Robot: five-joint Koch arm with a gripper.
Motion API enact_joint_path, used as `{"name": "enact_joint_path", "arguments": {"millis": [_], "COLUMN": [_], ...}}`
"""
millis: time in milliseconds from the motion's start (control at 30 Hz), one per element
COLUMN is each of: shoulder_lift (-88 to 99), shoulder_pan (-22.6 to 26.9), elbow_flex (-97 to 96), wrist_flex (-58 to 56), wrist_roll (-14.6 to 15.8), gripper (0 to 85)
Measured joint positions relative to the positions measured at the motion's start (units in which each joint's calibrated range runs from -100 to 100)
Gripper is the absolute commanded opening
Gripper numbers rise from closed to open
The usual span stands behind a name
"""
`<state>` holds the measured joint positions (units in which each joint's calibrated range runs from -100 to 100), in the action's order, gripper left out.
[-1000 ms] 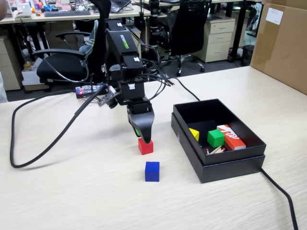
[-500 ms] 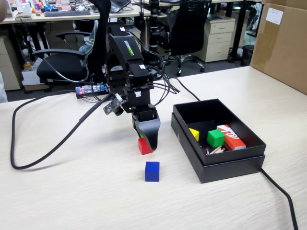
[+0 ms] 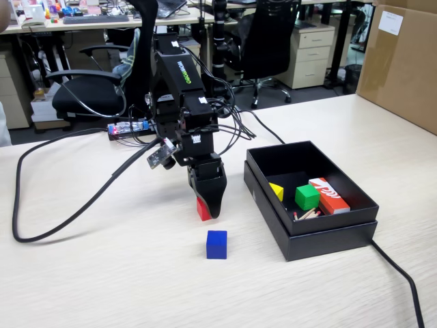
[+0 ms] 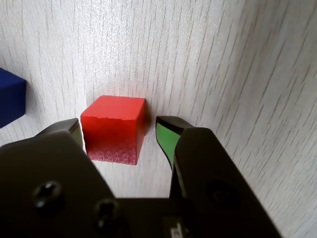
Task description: Put the red cube on top of the blue cube
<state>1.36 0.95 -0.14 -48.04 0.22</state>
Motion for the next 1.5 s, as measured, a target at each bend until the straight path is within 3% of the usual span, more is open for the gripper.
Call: {"name": "enact_joint_path", "arguments": {"millis": [333,467,733,1200,1367,1500], "shoulder_lift": [-1.29,-1.29,0.39,30.94,29.13,16.57], "shoulder_pan": [-0.44,-0.49,-0.68,-0.73,-1.47,-1.9], "elbow_flex": [1.19,1.19,0.09,-5.48,7.85,18.62], "wrist_flex": [0.0,0.0,0.23,-3.25,-3.25,-3.95], "wrist_roll": [0.0,-0.05,-0.1,0.0,-0.1,0.1], "gripper": [19.1,1.2,0.9,0.9,0.9,0.9]}}
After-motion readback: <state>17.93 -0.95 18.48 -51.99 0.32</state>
